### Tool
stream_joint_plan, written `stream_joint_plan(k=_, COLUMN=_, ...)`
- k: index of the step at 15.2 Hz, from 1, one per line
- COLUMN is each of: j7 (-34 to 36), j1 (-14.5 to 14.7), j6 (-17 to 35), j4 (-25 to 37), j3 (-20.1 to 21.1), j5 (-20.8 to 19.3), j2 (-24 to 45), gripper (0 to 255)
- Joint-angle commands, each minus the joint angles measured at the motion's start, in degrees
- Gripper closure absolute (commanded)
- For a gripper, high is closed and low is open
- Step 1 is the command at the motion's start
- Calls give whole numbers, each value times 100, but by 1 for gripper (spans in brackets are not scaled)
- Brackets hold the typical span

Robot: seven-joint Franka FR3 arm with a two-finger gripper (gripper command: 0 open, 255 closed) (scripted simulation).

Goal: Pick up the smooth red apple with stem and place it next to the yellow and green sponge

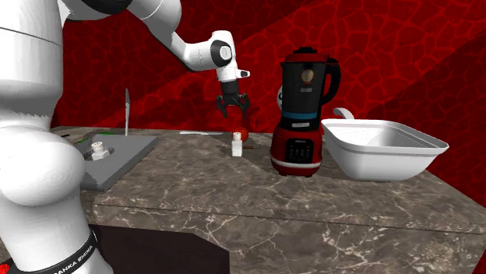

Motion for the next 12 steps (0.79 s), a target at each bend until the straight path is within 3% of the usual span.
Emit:
stream_joint_plan(k=1, j7=-9, j1=12, j6=27, j4=454, j3=4, j5=-37, j2=482, gripper=0)
stream_joint_plan(k=4, j7=-40, j1=25, j6=-16, j4=1189, j3=4, j5=-82, j2=1170, gripper=0)
stream_joint_plan(k=12, j7=-34, j1=-12, j6=417, j4=1057, j3=-11, j5=-89, j2=1468, gripper=0)
